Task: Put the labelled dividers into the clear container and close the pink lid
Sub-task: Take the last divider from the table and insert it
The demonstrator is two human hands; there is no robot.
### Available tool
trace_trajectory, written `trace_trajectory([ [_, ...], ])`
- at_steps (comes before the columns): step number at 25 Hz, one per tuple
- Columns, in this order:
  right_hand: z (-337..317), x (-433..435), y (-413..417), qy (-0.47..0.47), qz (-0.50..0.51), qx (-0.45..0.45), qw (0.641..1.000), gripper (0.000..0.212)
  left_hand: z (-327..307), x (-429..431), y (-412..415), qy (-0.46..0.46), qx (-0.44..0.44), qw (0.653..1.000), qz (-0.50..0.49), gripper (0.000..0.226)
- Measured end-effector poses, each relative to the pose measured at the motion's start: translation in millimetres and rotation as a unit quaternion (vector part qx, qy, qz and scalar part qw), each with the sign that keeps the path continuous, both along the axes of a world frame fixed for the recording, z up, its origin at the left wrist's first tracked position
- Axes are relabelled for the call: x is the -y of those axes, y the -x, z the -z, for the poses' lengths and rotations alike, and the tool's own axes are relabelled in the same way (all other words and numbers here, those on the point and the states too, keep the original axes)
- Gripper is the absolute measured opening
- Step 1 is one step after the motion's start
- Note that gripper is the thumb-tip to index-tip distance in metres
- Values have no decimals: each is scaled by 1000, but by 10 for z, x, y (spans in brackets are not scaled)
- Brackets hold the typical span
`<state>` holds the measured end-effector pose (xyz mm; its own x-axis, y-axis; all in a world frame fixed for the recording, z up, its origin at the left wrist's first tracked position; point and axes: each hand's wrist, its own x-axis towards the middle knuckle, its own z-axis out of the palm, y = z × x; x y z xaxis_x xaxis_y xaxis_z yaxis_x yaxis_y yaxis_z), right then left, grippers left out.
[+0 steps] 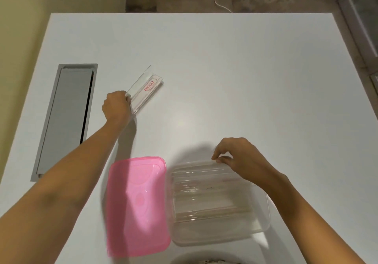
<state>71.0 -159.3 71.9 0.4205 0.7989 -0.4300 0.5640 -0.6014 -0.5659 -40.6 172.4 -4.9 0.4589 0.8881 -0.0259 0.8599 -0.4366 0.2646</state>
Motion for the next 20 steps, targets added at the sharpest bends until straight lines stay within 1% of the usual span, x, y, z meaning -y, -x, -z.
trace_trajectory([
  [2, -5, 19, 58, -10, -6, 1, 1000, 8, -81, 161, 63, 46, 64, 997, -11, 21],
  [3, -13, 35, 93, -21, -3, -1, 1000, 9, -136, 248, 92, 91, 105, 990, -27, 21],
  [4, -24, 48, 128, -33, 3, -4, 999, 10, -202, 339, 119, 153, 155, 975, -45, 20],
  [5, -40, 59, 158, -44, 10, -3, 999, 12, -286, 439, 142, 228, 212, 948, -66, 18],
  [7, -82, 76, 216, -68, 13, 12, 997, 17, -507, 678, 207, 374, 308, 868, -109, 17],
  [9, -132, 87, 274, -96, 3, 42, 995, 25, -704, 951, 301, 496, 355, 784, -115, 18],
  [10, -154, 92, 301, -110, -4, 62, 992, 30, -772, 1075, 344, 548, 364, 745, -113, 17],
  [11, -188, 102, 335, -124, -12, 84, 989, 36, -846, 1196, 392, 588, 361, 716, -107, 14],
  [13, -261, 124, 391, -151, -28, 131, 979, 47, -966, 1403, 474, 638, 336, 686, -97, 18],
  [15, -331, 144, 431, -170, -42, 183, 967, 63, -1067, 1586, 553, 685, 325, 646, -87, 20],
  [16, -363, 154, 446, -178, -45, 209, 961, 73, -1109, 1667, 595, 704, 317, 631, -74, 20],
  [18, -397, 169, 467, -184, -53, 247, 950, 92, -1179, 1809, 670, 730, 286, 620, -41, 23],
  [20, -412, 200, 510, -181, -79, 269, 943, 100, -1251, 1936, 761, 748, 245, 616, -5, 25],
])
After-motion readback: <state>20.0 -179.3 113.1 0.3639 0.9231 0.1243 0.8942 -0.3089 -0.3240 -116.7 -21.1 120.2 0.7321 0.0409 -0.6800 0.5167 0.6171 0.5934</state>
